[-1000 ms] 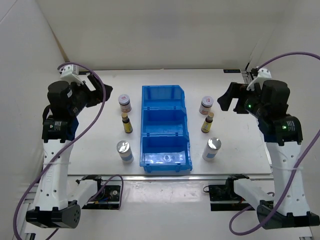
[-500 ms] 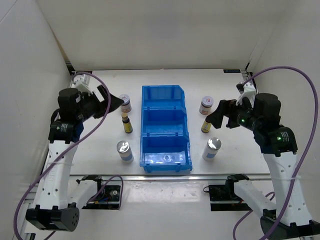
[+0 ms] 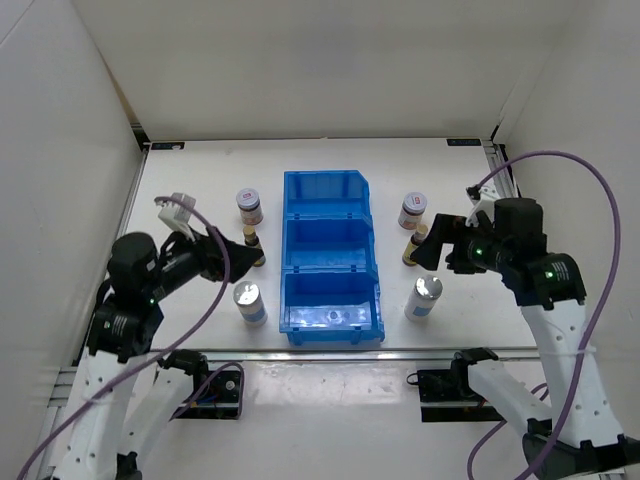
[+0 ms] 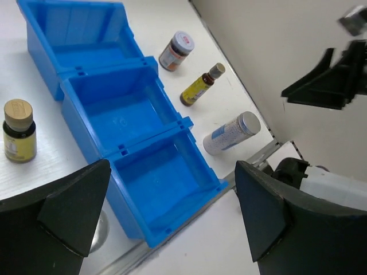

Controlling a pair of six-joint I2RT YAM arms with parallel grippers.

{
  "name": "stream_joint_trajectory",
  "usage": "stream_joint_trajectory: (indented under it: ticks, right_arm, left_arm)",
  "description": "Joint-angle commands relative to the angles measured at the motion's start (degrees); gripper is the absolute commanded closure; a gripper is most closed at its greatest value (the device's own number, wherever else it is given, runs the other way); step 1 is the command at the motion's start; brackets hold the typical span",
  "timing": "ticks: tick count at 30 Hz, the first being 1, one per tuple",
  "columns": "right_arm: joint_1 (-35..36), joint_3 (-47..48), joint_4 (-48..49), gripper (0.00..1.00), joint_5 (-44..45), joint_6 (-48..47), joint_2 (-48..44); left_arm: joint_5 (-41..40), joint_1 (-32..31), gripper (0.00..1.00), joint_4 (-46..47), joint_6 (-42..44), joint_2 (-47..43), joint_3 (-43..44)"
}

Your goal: Organize the condiment bottles

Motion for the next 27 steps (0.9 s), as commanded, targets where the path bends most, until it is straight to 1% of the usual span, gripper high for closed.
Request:
stream_joint_trajectory:
  ticks: [1,2,4,6,8,9,13,14,19,25,27]
  right_arm:
    - [0.56,-2.86,-5.23,0.0,5.09,3.44,0.93]
    - [0.56,-4.79,-5.23,0.0,5.98,3.44,0.23]
    - [0.56,-6.39,-5.76,0.0,9.31,4.66,-1.09]
    - [1.17,-7.18,-5.76,0.0,14.14,5.36,-1.7]
    - [1.78,-7.18,-5.24,0.0,15.91,6.95,-0.49]
    - [1.79,-7.79,-5.23,0.02,16.44,8.26,0.3]
    - [4.5,-9.64,-4.18,0.04,17.5,10.46,4.88]
    - [6.43,-10.69,-3.48,0.04,18.37,10.99,5.4]
    - [11.36,-11.4,-1.9,0.04,25.05,14.06,8.39]
    - [15.75,-11.4,-1.89,0.05,31.03,17.15,14.98]
    - [16.46,-11.92,-1.89,0.1,32.35,18.55,15.87]
  left_arm:
    - [-2.99,-0.32,0.0,-1.32,2.4,-3.18,-4.24]
    - [-6.31,-0.32,0.0,-3.5,2.4,-3.79,-4.96]
    - [-9.75,-0.32,0.0,-5.27,1.26,-3.8,-6.62]
    - [-12.57,-0.32,0.0,-5.8,1.25,-4.32,-7.5]
    - [-15.38,-0.85,0.0,-5.8,-0.15,-4.33,-8.13]
    - [-17.4,-0.85,0.0,-5.8,-1.54,-4.33,-8.74]
    - [-19.69,-0.85,0.0,-6.33,-1.56,-3.19,-8.74]
    - [-20.22,-0.85,0.0,-6.94,-2.08,-3.18,-8.74]
    - [-23.74,-0.85,0.0,-6.95,-3.14,-3.18,-9.27]
    - [-24.88,-0.85,0.0,-6.95,-3.76,-2.57,-9.89]
    - [-24.89,-0.85,0.0,-6.95,-3.76,-2.57,-9.89]
